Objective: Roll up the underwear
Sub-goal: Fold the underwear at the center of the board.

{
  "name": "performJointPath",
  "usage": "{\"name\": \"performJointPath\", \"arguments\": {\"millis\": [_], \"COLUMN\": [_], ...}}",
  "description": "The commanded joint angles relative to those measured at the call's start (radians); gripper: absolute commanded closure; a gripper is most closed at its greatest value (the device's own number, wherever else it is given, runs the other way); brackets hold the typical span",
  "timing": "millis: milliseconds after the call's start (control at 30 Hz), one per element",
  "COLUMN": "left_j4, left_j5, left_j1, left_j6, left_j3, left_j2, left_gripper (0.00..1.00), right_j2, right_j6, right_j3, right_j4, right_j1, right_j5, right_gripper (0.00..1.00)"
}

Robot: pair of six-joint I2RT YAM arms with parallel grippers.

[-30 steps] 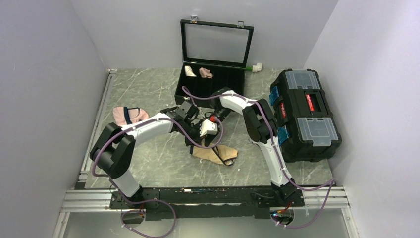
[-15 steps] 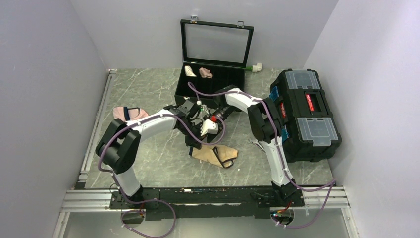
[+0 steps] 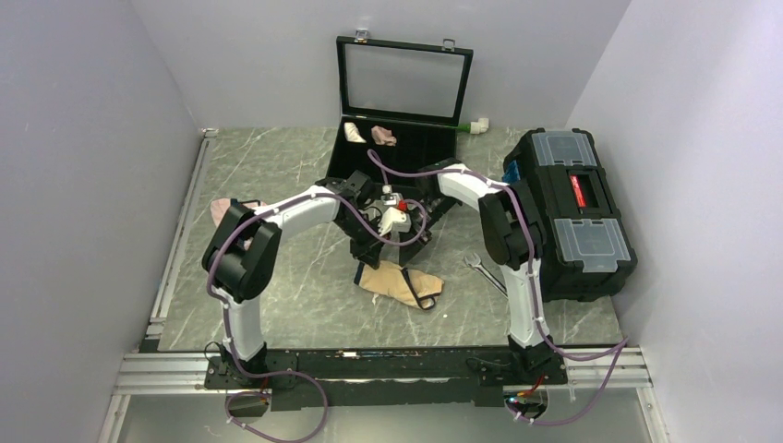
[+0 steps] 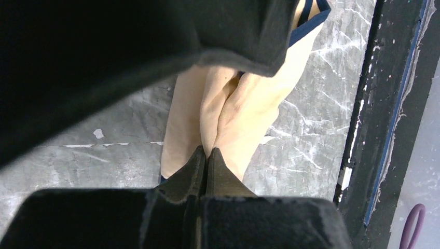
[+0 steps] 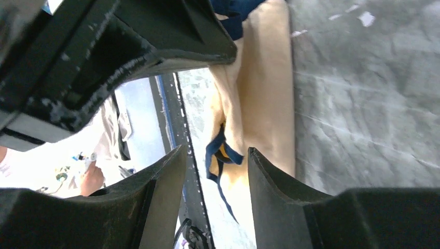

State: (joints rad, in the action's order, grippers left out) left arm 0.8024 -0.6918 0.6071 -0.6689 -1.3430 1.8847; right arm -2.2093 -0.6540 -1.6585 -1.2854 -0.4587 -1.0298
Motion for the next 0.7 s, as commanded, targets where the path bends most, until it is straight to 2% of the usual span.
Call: {"name": "performJointPath", "arguments": {"millis": [0,433,667], "left_j4": [0.060,0.101,0.122], "left_j5": [-0.039,0.009,0.027], "left_j1": [-0.004,-0.004,-0.002], "left_j6": [0.002,0.010,0.009], "left_j3": [-0.068,-0.168,-0.160], "left_j2": [0.040,0.157,0.170], "left_gripper": [1.00,1.00,1.00], "right_j2": [0.073,0.162,0.196], "right_j6": [0.038,0.054,0.062], "right_j3": [0.025,0.103,0.134], "right_j4": [0.077,0.118,0.140], "right_j1": [0.036,0.092,0.104], "right_j5": [0.028,0.072,0.083], "right_gripper": [0.50,0.49,0.49]}}
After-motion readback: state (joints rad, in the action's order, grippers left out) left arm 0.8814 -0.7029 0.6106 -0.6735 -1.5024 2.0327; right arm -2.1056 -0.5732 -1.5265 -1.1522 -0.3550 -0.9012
